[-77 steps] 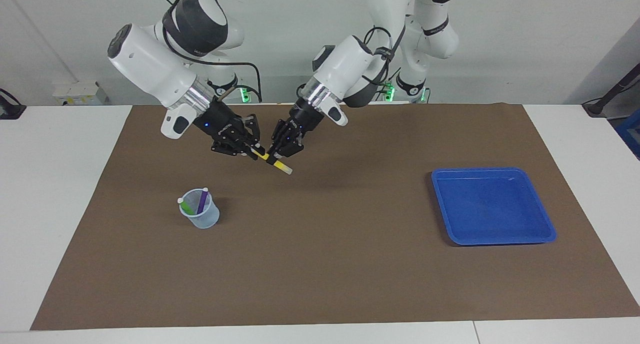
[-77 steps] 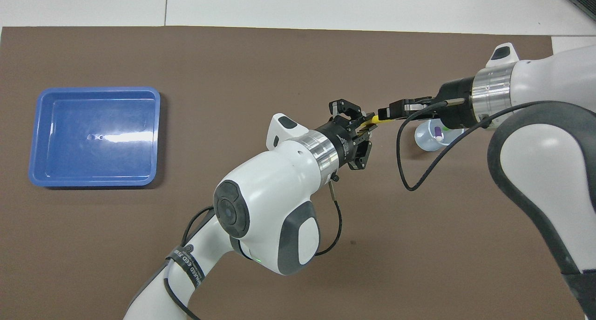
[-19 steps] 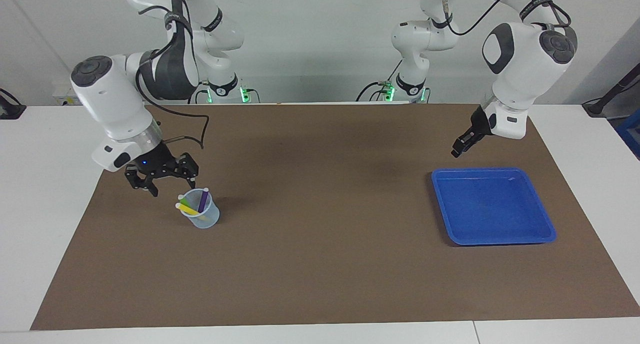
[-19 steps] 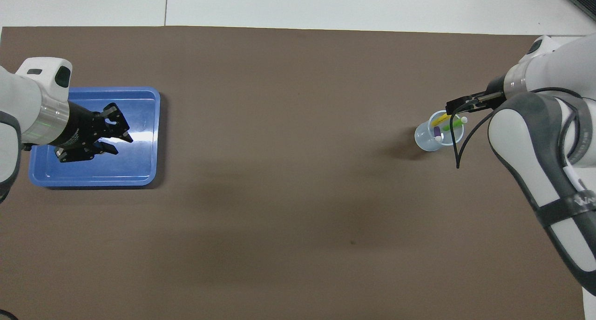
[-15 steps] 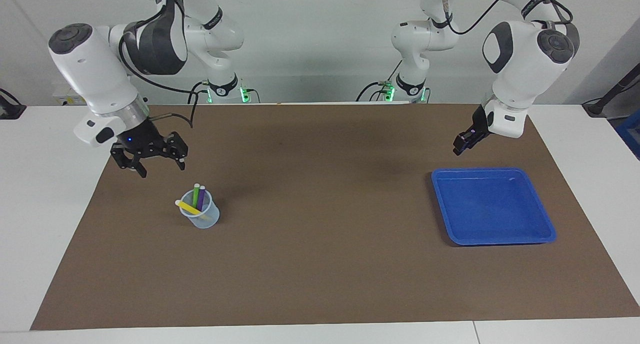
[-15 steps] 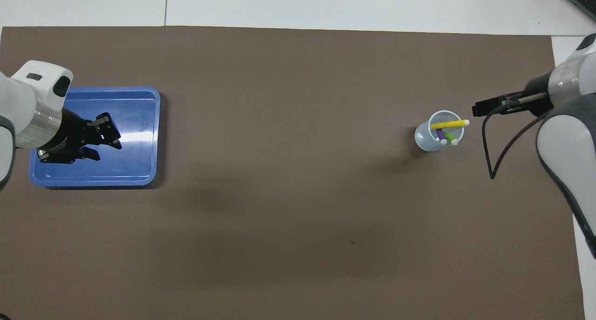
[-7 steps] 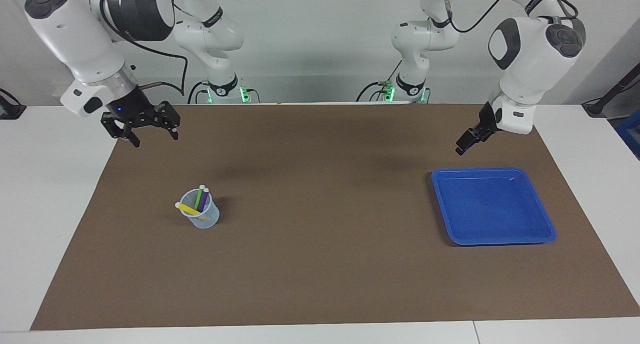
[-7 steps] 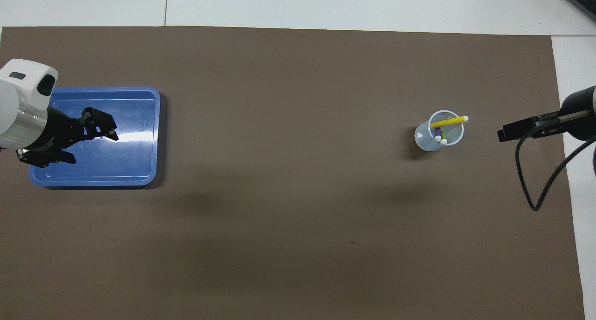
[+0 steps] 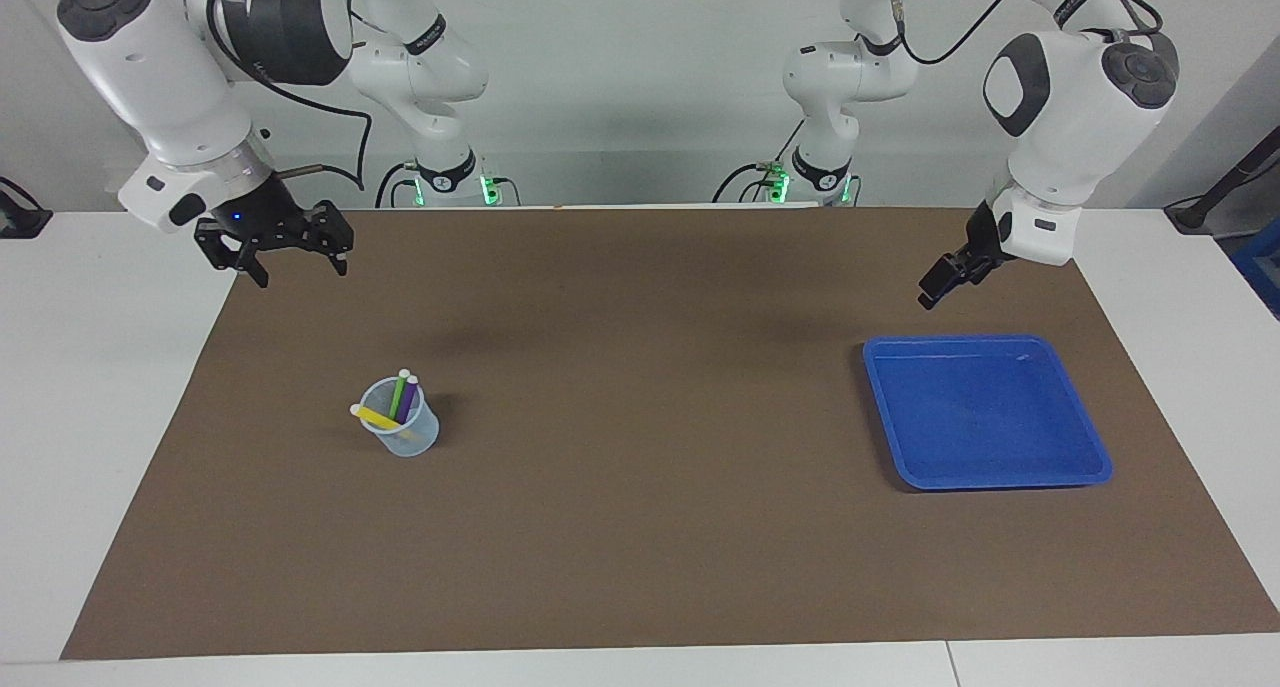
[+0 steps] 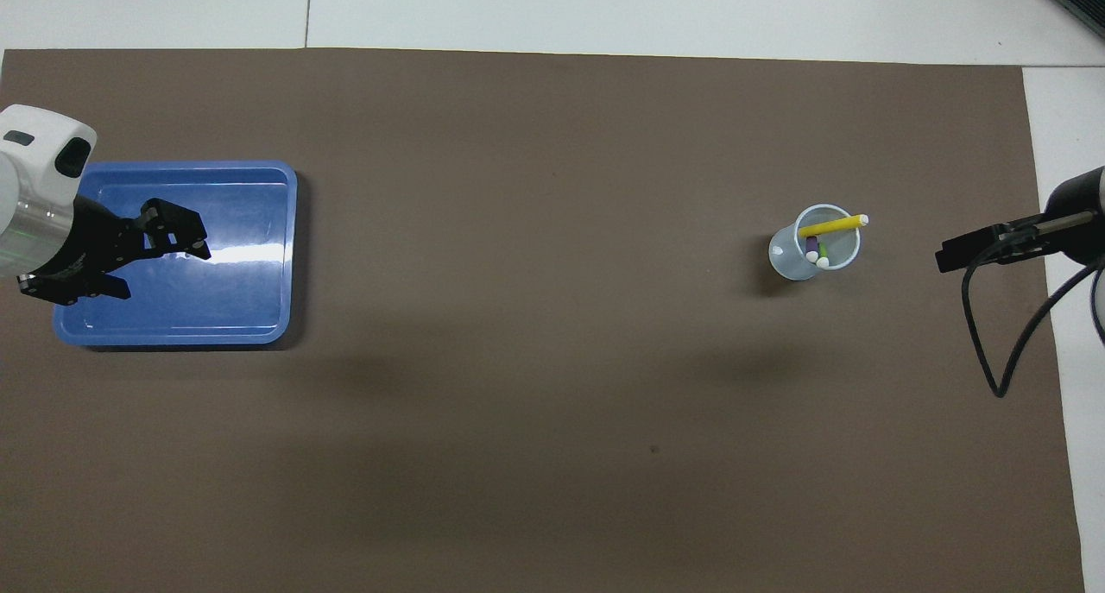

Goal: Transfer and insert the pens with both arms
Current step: 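Release the yellow pen and withdraw the right gripper from the cup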

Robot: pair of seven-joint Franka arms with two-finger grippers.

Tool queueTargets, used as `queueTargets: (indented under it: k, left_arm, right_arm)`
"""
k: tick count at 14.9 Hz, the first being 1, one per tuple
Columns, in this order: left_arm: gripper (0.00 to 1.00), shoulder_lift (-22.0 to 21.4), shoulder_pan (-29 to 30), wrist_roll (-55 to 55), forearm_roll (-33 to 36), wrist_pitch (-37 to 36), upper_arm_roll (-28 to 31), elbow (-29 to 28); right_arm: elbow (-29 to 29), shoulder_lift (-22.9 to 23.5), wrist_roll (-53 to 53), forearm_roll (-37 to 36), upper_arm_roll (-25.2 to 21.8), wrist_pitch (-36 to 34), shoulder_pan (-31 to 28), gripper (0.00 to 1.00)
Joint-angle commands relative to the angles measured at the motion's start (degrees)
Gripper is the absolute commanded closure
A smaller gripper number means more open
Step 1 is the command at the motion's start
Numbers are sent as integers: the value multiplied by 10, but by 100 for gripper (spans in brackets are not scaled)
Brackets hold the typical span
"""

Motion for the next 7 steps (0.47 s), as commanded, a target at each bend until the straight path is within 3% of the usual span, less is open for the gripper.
queueTargets:
  k: [1, 7]
  left_arm:
    - [0, -8, 0, 27, 10, -44, -8, 23]
    - [0, -22, 9, 53, 10, -43, -12, 22]
  right_arm:
    - [8, 1, -9, -14, 5, -13, -4, 0]
    - [7, -1, -9, -15, 7, -20, -2, 0]
